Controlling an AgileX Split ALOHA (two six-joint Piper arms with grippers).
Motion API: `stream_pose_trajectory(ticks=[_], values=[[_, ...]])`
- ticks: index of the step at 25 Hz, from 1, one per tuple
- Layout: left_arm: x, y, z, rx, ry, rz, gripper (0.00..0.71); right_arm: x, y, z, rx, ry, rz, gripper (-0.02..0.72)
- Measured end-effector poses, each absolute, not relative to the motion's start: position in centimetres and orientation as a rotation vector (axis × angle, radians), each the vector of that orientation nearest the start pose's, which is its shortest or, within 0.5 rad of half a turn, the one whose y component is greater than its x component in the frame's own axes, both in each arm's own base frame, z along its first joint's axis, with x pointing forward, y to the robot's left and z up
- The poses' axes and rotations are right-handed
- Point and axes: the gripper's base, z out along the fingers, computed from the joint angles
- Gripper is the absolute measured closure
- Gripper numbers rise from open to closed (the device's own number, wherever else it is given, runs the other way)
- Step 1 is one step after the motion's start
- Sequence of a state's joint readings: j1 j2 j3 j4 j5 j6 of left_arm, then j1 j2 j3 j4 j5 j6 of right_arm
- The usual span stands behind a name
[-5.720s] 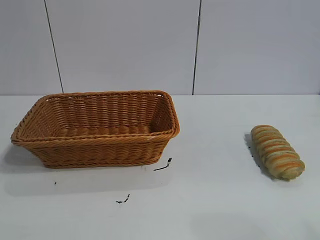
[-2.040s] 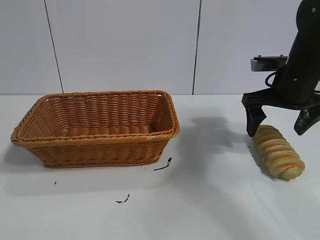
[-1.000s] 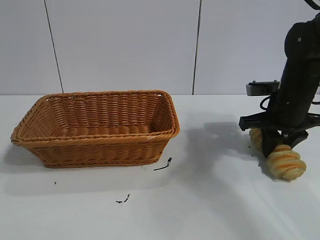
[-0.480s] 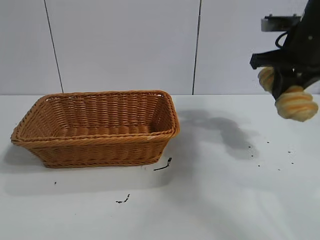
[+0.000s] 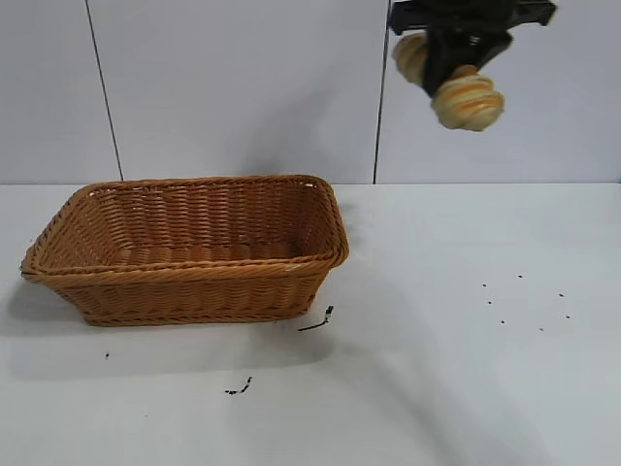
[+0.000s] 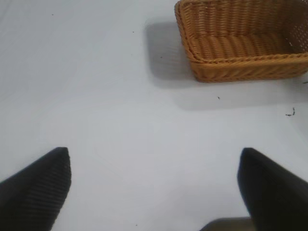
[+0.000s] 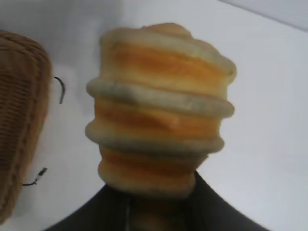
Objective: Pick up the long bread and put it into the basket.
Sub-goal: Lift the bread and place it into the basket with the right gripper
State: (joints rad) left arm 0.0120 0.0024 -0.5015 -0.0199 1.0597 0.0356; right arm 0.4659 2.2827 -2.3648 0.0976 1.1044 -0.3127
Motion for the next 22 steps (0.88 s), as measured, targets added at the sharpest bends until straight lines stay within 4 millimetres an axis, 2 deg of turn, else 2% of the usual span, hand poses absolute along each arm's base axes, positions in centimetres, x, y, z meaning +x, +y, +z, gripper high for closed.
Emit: stream_pose_trajectory(ticks=[3, 9, 11, 14, 22], values=[[-0.5, -0.2, 27.8, 0.025, 2.044, 0.006, 0.017, 44.0, 27.2, 29.6, -1.125, 2.237, 0.192, 0.561], [-0.5, -0.2, 27.8, 0.025, 2.044, 0.006, 0.017, 41.8, 31.8, 28.2, -1.55, 1.942, 0.105, 0.561], [-0.5, -0.2, 27.8, 0.025, 2.044, 0.006, 0.017, 41.6, 32.5, 27.9, -1.684, 1.815, 0.053, 0.561], [-0.5, -0.2, 27.8, 0.025, 2.044, 0.006, 0.017, 41.8, 32.9, 26.7, -1.803, 1.722, 0.014, 0.561], [-0.5, -0.2, 27.8, 0.025, 2.044, 0.006, 0.017, 43.1, 34.0, 21.2, -1.856, 1.724, 0.015, 0.561]])
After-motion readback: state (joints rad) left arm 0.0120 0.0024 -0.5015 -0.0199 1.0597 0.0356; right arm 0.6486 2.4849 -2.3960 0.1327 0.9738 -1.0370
